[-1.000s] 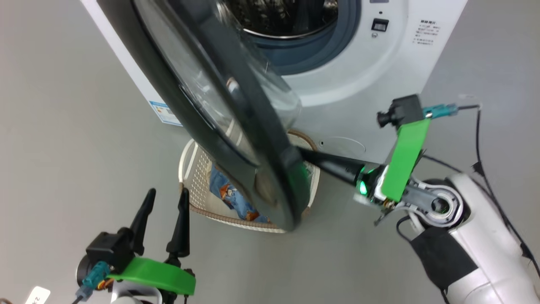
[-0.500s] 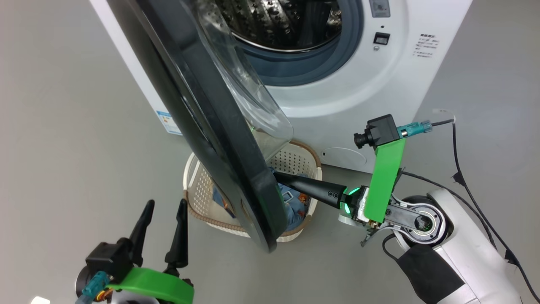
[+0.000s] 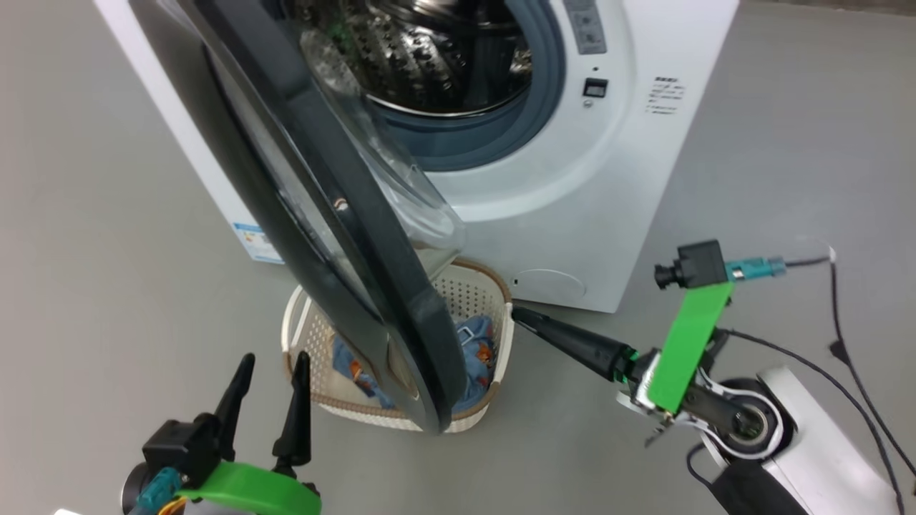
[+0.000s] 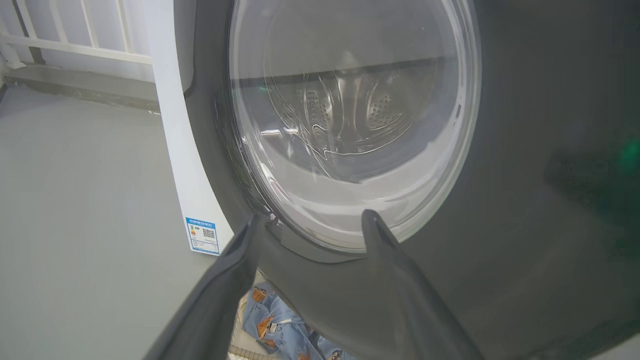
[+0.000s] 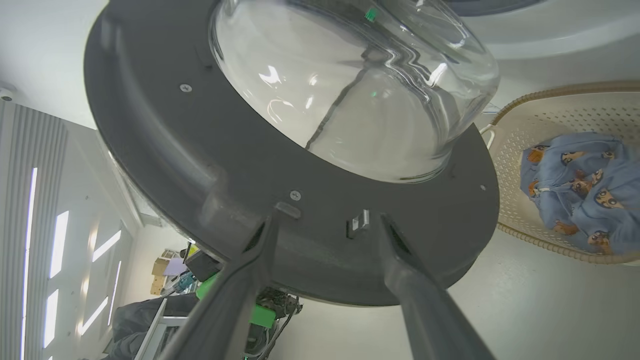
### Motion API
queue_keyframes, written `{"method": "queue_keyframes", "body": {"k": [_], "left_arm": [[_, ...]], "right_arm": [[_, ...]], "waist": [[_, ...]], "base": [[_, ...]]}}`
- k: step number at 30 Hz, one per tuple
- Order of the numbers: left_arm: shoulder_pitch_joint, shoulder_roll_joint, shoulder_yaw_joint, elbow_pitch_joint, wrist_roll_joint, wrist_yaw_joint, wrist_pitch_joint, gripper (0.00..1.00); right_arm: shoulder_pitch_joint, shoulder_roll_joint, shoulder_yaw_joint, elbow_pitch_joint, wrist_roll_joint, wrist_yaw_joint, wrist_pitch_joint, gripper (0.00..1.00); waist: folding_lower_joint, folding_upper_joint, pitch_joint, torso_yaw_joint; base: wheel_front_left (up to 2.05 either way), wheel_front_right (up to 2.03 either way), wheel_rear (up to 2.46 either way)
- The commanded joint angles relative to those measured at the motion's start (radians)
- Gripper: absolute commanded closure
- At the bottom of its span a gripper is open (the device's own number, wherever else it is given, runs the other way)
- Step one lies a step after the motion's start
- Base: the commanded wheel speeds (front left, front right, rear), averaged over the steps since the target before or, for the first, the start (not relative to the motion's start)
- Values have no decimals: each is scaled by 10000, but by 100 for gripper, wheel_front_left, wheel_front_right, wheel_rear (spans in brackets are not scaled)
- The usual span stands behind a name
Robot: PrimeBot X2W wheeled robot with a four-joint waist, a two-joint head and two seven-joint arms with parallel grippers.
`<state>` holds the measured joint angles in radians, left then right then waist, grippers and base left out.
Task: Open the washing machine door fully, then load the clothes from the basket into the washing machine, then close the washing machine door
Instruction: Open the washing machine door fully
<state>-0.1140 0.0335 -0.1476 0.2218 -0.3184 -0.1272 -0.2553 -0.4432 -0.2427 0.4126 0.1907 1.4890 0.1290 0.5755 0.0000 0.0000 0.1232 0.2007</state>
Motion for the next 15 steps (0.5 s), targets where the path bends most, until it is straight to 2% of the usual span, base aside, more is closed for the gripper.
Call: {"method": "queue_keyframes", "body": {"k": [1,5,15], "left_arm": [[-3,168,371,-154,106,-21,-65,0],[145,168,459,-102,146,-29,-65,0],[435,267,510,-220,95,-33,-65,0]], "right_arm": [[155,-43,144,-254,-121,17,-180,0],[506,-483,444,-99,-493,17,-805,0],[1253,-1544,751,150,-608,17,-2699,0]], "waist": [[0,0,-201,-217],[0,0,-394,-491],[0,0,-608,-1080]], "base": [[0,0,0],[0,0,0],[0,0,0]]}}
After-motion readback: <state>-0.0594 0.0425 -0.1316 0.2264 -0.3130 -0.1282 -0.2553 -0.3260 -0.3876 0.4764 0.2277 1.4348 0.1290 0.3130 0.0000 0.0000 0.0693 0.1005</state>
